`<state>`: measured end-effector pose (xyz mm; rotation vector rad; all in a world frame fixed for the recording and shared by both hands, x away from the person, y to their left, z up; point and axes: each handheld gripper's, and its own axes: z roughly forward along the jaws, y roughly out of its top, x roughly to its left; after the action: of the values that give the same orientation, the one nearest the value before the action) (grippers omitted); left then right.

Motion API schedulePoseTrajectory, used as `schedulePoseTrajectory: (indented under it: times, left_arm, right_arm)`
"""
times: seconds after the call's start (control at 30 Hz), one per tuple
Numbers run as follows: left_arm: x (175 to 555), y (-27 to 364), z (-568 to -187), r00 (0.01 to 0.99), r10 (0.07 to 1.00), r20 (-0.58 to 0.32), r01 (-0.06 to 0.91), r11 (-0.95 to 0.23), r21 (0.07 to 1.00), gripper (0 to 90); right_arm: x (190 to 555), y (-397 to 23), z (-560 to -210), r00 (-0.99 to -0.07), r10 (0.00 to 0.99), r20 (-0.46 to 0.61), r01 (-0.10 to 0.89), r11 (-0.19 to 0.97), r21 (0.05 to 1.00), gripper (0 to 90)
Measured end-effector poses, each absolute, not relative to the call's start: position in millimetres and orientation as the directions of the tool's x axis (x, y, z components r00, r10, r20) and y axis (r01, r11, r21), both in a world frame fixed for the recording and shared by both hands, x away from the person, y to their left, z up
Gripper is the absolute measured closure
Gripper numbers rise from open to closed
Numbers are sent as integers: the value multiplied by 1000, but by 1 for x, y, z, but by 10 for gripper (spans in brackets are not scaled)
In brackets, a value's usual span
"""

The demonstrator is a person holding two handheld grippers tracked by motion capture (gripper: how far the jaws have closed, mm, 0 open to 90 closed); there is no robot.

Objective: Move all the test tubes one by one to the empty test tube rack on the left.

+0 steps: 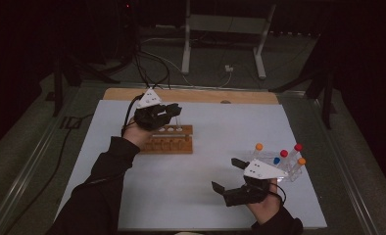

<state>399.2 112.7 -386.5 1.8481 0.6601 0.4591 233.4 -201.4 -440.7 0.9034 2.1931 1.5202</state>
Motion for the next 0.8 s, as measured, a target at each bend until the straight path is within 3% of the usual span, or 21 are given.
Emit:
schedulePoseTrajectory:
  times: [0.8]
  left_arm:
    - [408, 105, -430, 758, 651, -31, 297, -302, 906, 774]
  right_arm:
    - [234, -202, -442, -752, 652, 101, 322, 228, 919, 0]
